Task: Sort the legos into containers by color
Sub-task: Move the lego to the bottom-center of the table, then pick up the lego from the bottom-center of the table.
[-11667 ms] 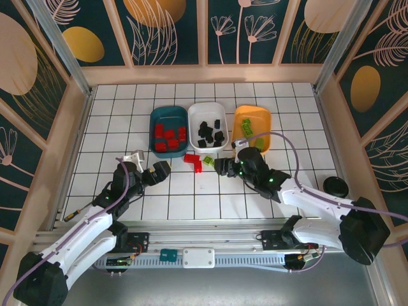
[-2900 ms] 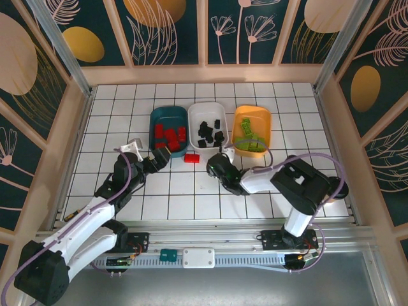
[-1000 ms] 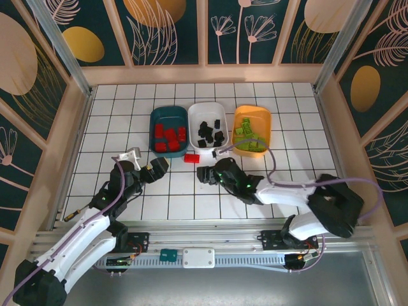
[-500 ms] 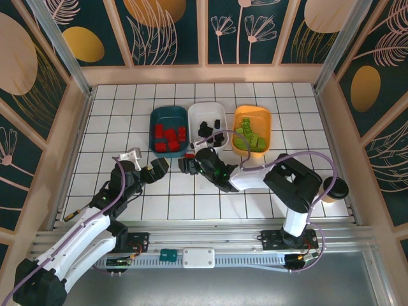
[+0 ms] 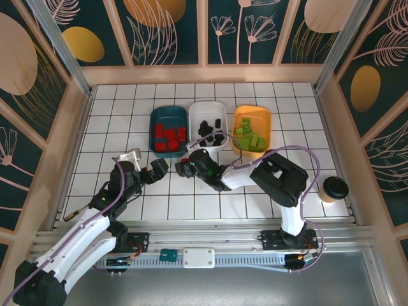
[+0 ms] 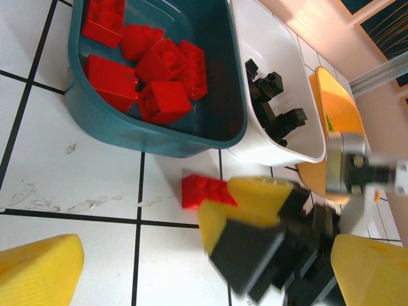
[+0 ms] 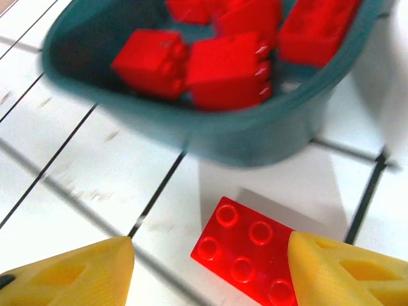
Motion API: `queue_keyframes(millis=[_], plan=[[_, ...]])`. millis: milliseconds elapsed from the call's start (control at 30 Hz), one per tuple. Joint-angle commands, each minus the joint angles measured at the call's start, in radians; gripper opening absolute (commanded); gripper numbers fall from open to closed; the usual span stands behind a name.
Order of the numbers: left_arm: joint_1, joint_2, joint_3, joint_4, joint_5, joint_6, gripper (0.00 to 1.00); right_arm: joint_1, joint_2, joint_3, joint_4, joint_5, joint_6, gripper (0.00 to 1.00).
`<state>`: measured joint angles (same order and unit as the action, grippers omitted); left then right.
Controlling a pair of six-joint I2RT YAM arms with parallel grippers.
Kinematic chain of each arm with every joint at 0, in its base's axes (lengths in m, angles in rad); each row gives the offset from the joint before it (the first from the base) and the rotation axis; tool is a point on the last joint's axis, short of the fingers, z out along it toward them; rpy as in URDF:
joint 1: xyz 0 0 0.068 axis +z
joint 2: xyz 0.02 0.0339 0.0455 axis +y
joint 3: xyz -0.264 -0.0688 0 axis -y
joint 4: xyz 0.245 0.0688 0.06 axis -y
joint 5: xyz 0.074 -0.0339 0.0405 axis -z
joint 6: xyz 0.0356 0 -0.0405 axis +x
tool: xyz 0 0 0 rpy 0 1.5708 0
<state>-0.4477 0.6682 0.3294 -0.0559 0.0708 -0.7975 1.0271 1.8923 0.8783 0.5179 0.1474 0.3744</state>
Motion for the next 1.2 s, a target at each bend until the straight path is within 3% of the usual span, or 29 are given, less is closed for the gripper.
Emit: queue_keyframes(millis=[0,167,267,400,567,767,833,1000,1167], plan=[[-0.006,-0.013,0.01,-0.015,0.005,0.018,0.98,0.103,-0.053,-0.081,-0.105,-0.044,0.075,0.65],[-0.006,-0.001,0.014,-0.004,0.015,0.016,0.99,0.176,-0.171,-0.091,-0.16,0.124,0.042,0.74],[-0.006,0.004,0.02,-0.005,0.018,0.015,0.99,0.165,-0.2,-0.086,-0.191,0.147,-0.016,0.79],[-0.006,0.0,0.03,-0.027,0.01,0.021,0.99,0.088,-0.116,0.001,-0.3,-0.112,-0.159,0.8],[-0.006,-0.005,0.024,-0.026,0.018,0.022,0.99,0.043,-0.061,0.051,-0.349,-0.254,-0.325,0.8],[-0.006,0.01,0.016,-0.014,0.02,0.016,0.99,0.029,-0.027,0.085,-0.377,-0.442,-0.372,0.79],[-0.006,0.011,0.019,-0.017,0.02,0.02,0.99,0.05,-0.021,0.084,-0.399,-0.427,-0.376,0.77],[-0.006,0.014,0.025,-0.019,0.016,0.021,0.98,0.101,-0.01,0.045,-0.424,-0.244,-0.358,0.64],[-0.006,0.029,0.035,-0.021,0.02,0.022,0.98,0.147,0.005,0.038,-0.403,-0.084,-0.341,0.57]])
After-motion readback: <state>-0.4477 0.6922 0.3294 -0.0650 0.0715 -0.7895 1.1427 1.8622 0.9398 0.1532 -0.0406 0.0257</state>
